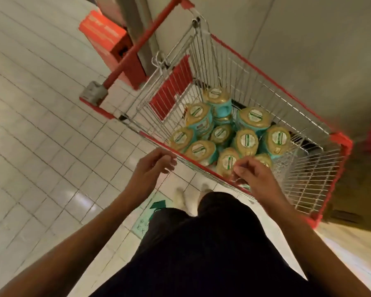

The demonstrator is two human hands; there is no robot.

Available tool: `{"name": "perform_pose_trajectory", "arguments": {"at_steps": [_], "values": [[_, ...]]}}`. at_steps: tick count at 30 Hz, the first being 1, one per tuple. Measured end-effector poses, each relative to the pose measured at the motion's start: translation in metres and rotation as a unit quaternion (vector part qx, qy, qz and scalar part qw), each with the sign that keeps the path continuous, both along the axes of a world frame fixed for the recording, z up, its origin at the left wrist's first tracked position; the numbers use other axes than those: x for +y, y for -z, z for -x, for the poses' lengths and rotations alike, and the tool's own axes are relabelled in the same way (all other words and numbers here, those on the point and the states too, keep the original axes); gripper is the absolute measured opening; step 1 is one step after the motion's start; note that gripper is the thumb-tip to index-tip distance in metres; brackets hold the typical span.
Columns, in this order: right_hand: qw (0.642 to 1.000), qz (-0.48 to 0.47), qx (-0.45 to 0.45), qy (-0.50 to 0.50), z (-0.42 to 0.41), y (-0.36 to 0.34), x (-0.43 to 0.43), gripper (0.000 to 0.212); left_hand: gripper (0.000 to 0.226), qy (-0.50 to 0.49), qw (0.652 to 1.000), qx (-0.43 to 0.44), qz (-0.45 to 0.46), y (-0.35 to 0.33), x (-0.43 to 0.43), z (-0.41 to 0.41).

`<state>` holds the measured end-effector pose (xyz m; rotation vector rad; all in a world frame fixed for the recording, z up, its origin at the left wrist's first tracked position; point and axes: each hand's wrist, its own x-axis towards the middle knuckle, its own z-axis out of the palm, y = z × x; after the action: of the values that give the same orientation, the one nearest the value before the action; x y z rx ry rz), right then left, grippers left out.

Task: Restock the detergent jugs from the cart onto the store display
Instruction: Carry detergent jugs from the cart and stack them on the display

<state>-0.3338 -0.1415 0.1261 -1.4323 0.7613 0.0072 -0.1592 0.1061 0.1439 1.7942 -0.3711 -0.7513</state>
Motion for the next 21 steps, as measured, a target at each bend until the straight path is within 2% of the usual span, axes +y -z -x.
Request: {"name": "perform_pose_trajectory", "arguments": {"at_steps": [5, 14, 17, 19, 21], "values": [[0.996, 0.016, 0.001, 0.093, -0.027, 0.007, -0.025, 0.006, 0.028, 0.072, 0.997, 0.004, 0.000, 0.003, -0.066, -0.063], [0.993, 0.012, 0.017, 0.118, -0.075, 0.044, -0.100, 0.012, 0.019, 0.149, 0.988, 0.048, -0.016, 0.021, -0.168, -0.107], [0.993, 0.015, 0.036, 0.112, -0.098, 0.068, -0.122, 0.017, 0.021, 0.160, 0.983, 0.072, -0.051, 0.045, -0.196, -0.129], [0.993, 0.013, 0.046, 0.108, -0.115, 0.087, -0.134, 0.017, 0.028, 0.159, 0.978, 0.089, -0.097, 0.071, -0.216, -0.145], [0.992, 0.007, 0.063, 0.109, -0.135, 0.112, -0.146, 0.016, 0.025, 0.169, 0.968, 0.099, -0.153, 0.104, -0.236, -0.162]]}}
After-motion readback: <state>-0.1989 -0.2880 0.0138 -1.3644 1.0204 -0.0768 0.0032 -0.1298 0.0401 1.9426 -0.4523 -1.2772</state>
